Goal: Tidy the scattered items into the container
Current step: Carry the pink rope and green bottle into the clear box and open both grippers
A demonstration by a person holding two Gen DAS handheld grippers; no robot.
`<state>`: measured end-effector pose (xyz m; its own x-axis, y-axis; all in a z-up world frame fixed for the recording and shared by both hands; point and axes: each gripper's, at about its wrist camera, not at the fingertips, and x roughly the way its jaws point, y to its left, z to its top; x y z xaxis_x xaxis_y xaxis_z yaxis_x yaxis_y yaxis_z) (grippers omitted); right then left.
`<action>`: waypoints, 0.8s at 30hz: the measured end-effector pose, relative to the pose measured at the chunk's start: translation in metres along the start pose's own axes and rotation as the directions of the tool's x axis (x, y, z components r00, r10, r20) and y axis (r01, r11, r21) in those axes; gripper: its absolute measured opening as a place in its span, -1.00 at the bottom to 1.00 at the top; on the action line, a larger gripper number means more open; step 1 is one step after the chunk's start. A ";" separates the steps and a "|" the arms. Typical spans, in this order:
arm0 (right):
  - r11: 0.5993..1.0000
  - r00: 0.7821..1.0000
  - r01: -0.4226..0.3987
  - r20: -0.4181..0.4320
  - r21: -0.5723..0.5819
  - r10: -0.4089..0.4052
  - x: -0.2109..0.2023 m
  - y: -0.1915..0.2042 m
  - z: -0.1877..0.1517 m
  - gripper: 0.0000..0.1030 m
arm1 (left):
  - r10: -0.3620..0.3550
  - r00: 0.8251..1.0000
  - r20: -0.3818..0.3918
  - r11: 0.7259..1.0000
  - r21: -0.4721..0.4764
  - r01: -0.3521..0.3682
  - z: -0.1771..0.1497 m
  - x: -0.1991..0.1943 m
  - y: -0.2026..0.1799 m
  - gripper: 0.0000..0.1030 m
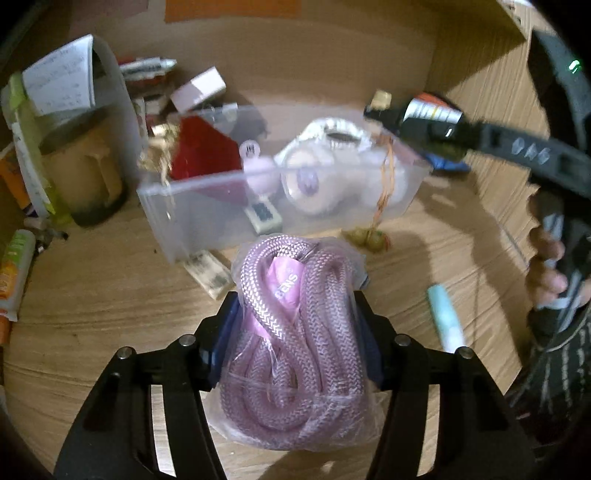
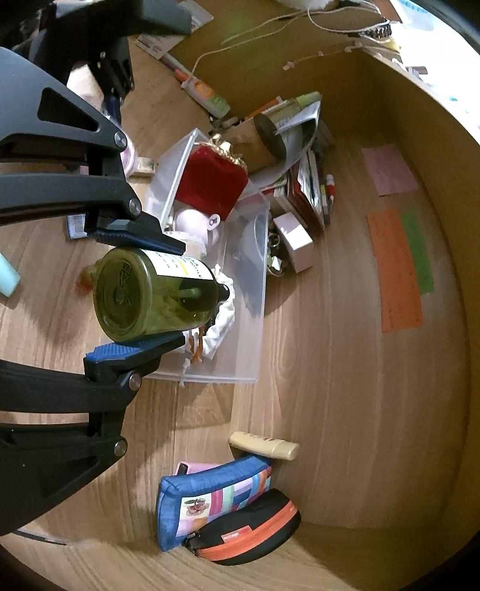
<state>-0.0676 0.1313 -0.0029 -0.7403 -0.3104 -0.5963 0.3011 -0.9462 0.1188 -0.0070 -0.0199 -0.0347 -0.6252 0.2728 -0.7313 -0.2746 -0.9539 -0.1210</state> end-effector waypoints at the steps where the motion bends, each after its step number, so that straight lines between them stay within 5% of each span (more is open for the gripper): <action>1: 1.000 1.000 0.002 -0.002 0.001 -0.002 0.002 0.000 0.001 -0.26 | 0.000 1.000 0.013 1.000 -0.005 0.000 0.002 -0.004 0.001 0.12; 8: 1.000 1.000 0.018 -0.013 -0.003 -0.018 0.012 -0.002 0.009 -0.26 | 0.007 0.992 0.123 1.000 -0.023 -0.004 0.042 -0.023 0.008 0.13; 24: 1.000 1.000 0.001 -0.003 0.017 -0.001 0.033 -0.009 0.031 -0.26 | 0.086 0.974 0.209 0.996 -0.035 -0.080 0.123 -0.003 0.015 0.13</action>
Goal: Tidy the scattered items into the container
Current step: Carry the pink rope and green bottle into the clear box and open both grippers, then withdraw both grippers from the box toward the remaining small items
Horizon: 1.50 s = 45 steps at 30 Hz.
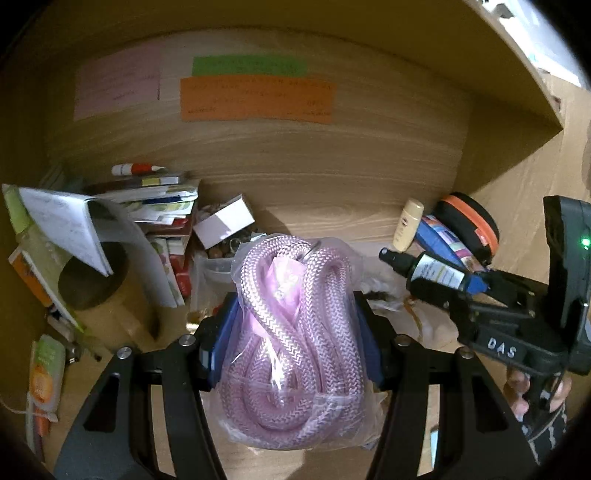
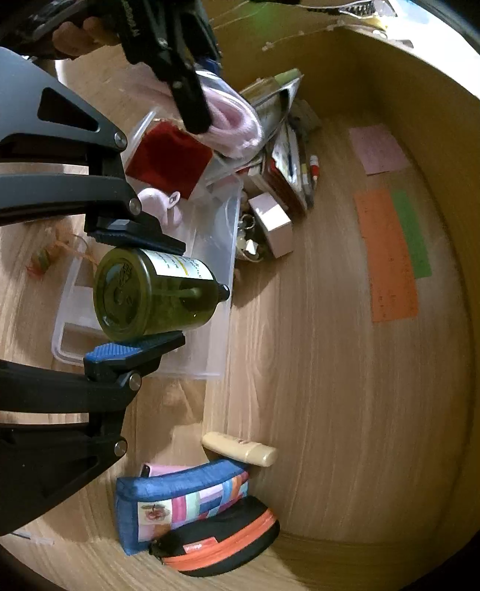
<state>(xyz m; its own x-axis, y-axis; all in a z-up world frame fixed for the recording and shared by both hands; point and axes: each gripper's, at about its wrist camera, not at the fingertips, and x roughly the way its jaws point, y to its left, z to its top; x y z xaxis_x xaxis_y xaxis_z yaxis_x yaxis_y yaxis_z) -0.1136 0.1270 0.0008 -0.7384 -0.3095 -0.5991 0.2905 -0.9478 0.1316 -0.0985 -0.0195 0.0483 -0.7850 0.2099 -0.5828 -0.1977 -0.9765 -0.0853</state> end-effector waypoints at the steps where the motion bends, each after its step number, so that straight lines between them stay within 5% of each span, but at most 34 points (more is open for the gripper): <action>1: 1.000 1.000 -0.014 -0.012 0.004 0.014 0.003 -0.001 -0.001 -0.26 | -0.006 1.000 -0.008 1.000 0.000 0.006 0.000 0.004 0.000 0.13; 10: 1.000 0.997 -0.027 -0.077 0.015 0.028 0.026 -0.006 -0.009 -0.26 | -0.018 0.996 -0.090 1.000 -0.024 0.016 -0.004 0.054 -0.001 0.13; 14: 1.000 0.996 -0.010 -0.087 -0.012 0.009 0.032 -0.001 -0.011 -0.26 | -0.008 0.996 -0.086 1.000 -0.022 0.007 -0.006 0.060 0.002 -0.07; 23: 0.996 0.994 0.047 -0.094 -0.070 -0.054 0.041 0.007 -0.011 -0.25 | 0.017 0.994 -0.107 1.000 0.009 -0.016 -0.013 0.066 0.005 -0.07; 29: 0.989 0.995 0.058 -0.078 -0.137 -0.069 0.038 0.018 -0.016 0.27 | 0.069 0.996 -0.051 0.997 0.045 -0.067 -0.015 0.053 -0.002 0.21; 35: 0.972 0.989 0.133 -0.037 -0.195 -0.143 0.033 0.026 -0.019 0.41 | 0.085 0.996 -0.015 0.996 0.011 -0.085 -0.010 0.043 0.004 0.34; 38: 0.980 0.991 0.112 -0.055 -0.163 -0.123 0.033 0.020 -0.018 0.64 | 0.092 0.995 0.024 0.996 -0.002 -0.092 -0.007 0.031 0.009 0.51; 45: 0.984 0.990 0.121 -0.053 -0.127 -0.128 0.016 0.019 -0.018 0.67 | 0.100 0.993 0.058 0.995 -0.013 -0.099 -0.003 0.007 0.014 0.61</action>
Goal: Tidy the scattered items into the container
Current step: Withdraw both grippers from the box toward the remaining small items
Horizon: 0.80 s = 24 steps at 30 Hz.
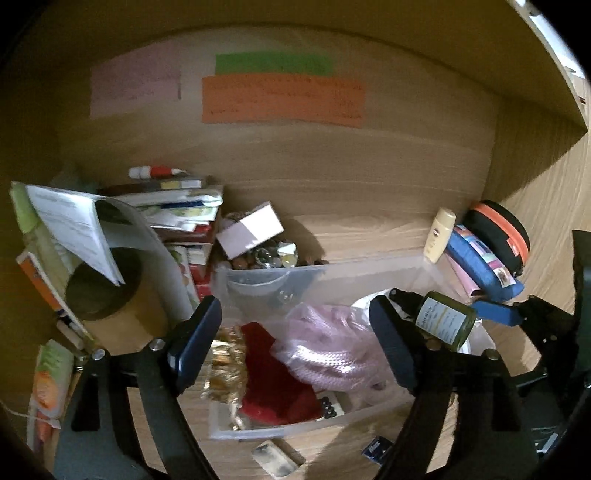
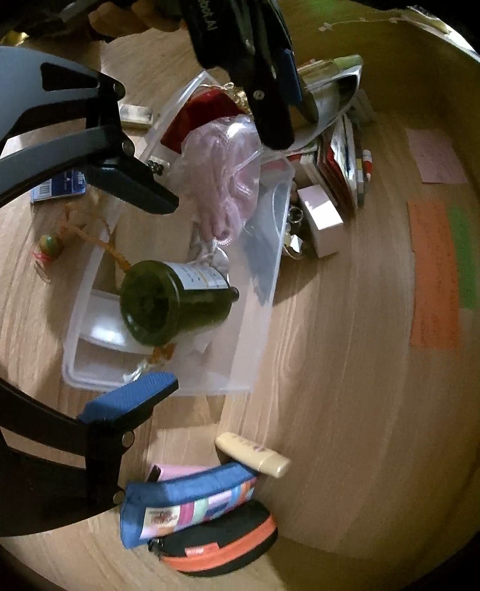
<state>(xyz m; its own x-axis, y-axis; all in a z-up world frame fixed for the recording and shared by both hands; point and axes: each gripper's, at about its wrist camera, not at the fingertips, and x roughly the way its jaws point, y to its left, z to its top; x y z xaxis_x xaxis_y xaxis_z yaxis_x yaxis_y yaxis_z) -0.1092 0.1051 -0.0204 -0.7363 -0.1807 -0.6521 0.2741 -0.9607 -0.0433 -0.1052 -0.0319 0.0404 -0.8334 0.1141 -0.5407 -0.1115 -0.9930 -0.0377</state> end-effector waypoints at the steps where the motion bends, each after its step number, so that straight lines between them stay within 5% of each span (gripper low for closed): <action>1: 1.000 1.000 0.000 0.001 0.003 0.000 -0.003 0.000 -0.001 0.67 | 0.004 1.000 0.002 1.000 0.004 -0.004 -0.001 -0.002 0.000 0.62; 16: 0.997 0.998 0.065 -0.021 -0.037 -0.066 -0.049 0.001 -0.036 0.71 | 0.092 0.995 -0.029 0.994 0.067 -0.090 -0.036 -0.037 0.009 0.72; 24: 0.995 0.992 0.076 -0.092 -0.058 -0.081 -0.061 0.001 -0.077 0.71 | 0.070 0.991 -0.116 0.996 0.055 -0.064 -0.061 -0.034 0.014 0.78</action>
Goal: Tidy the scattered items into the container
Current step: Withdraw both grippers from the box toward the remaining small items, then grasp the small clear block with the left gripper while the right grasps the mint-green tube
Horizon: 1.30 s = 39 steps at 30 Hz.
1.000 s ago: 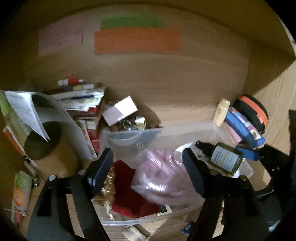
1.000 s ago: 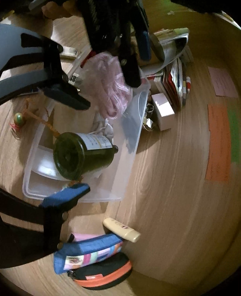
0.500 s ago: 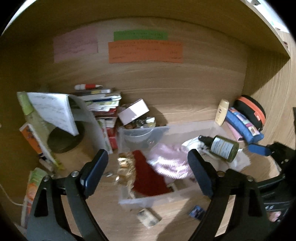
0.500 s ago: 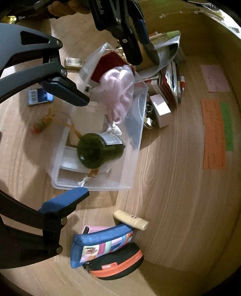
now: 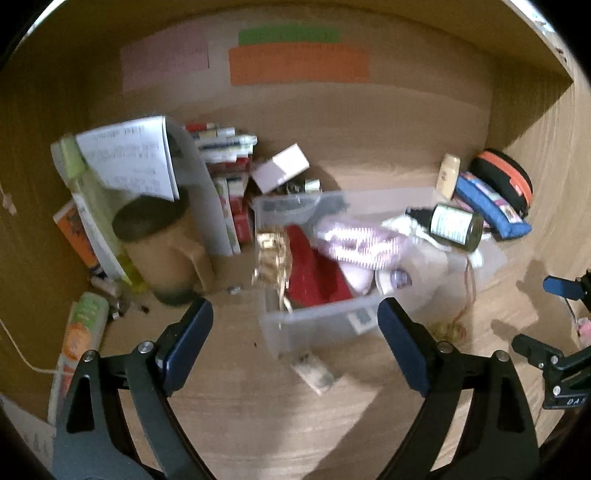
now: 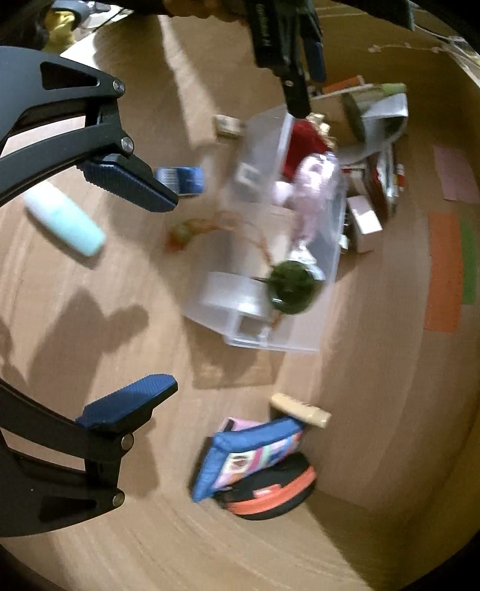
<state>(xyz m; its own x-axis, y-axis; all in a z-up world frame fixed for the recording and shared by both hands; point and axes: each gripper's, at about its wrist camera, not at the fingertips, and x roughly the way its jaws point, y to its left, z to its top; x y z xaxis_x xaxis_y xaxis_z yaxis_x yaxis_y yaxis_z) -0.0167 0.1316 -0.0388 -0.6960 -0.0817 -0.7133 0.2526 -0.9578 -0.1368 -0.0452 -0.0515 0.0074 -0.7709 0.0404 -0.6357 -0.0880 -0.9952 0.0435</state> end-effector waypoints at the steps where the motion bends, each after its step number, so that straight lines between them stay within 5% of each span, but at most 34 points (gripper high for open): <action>1: 1.000 1.000 0.002 -0.003 0.001 -0.002 0.000 0.001 -0.004 0.71 | 0.003 1.000 -0.008 1.000 0.002 -0.003 -0.003 0.001 0.000 0.78; 18: 0.986 0.989 -0.126 -0.063 0.105 0.133 0.011 0.018 -0.050 0.66 | -0.040 0.976 -0.214 0.997 0.054 0.053 -0.053 0.032 0.010 0.77; 22: 0.988 0.987 -0.127 -0.088 0.083 0.134 0.014 0.024 -0.053 0.17 | -0.037 0.973 -0.230 0.997 0.051 0.050 -0.056 0.037 0.010 0.60; 27: 0.990 0.986 -0.129 -0.103 0.052 0.133 0.016 0.027 -0.058 -0.07 | -0.065 0.961 -0.269 0.996 0.037 0.078 -0.056 0.050 0.007 0.57; 29: 0.990 0.986 -0.132 -0.099 0.046 0.136 0.014 0.026 -0.059 -0.17 | -0.074 0.954 -0.291 0.996 0.026 0.085 -0.055 0.056 0.007 0.37; 39: 0.990 0.987 -0.133 -0.078 0.053 0.137 0.014 0.016 -0.060 -0.55 | -0.071 0.957 -0.280 0.997 0.001 0.074 -0.049 0.065 -0.003 0.27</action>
<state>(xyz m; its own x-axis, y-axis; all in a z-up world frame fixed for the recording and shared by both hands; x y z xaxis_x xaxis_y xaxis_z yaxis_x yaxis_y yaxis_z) 0.0176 0.1319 -0.0922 -0.6005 -0.1909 -0.7765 0.3076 -0.9515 -0.0040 -0.0643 -0.0507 -0.0717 -0.5553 0.0840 -0.8274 -0.1455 -0.9894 -0.0028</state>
